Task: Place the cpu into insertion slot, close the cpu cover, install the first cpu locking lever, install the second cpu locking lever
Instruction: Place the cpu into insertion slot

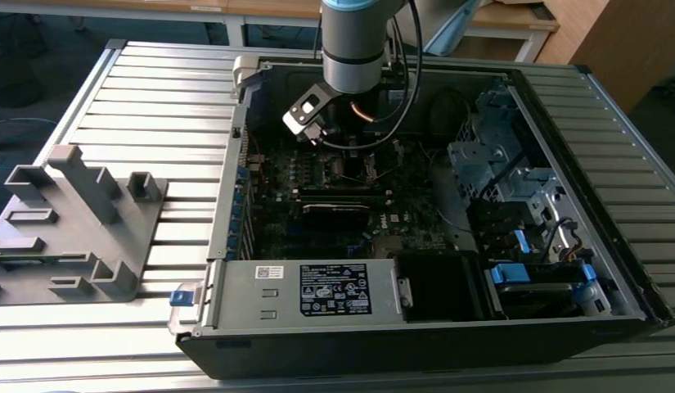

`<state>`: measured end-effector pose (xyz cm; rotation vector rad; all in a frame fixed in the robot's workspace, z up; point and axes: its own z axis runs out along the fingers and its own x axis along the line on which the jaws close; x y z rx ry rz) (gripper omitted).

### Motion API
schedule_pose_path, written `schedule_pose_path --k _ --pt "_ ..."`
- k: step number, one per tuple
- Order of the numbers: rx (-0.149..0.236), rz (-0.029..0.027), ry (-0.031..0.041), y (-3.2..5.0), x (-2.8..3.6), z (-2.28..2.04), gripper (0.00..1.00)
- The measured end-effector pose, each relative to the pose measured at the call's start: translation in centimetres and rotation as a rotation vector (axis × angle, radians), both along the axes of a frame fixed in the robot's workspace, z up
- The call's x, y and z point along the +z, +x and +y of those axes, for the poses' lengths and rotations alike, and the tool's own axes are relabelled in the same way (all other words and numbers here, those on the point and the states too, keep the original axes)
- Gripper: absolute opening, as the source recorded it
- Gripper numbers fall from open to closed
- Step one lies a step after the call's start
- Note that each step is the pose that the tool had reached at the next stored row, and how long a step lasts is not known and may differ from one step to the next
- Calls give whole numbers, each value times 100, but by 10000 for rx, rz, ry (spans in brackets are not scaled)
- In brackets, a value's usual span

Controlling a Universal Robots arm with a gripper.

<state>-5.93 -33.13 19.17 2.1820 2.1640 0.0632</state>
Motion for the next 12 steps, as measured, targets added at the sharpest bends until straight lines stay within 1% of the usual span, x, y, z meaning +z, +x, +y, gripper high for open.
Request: schedule_pose_path --k 12 --pt "0 0 0 0 -8 0 54"
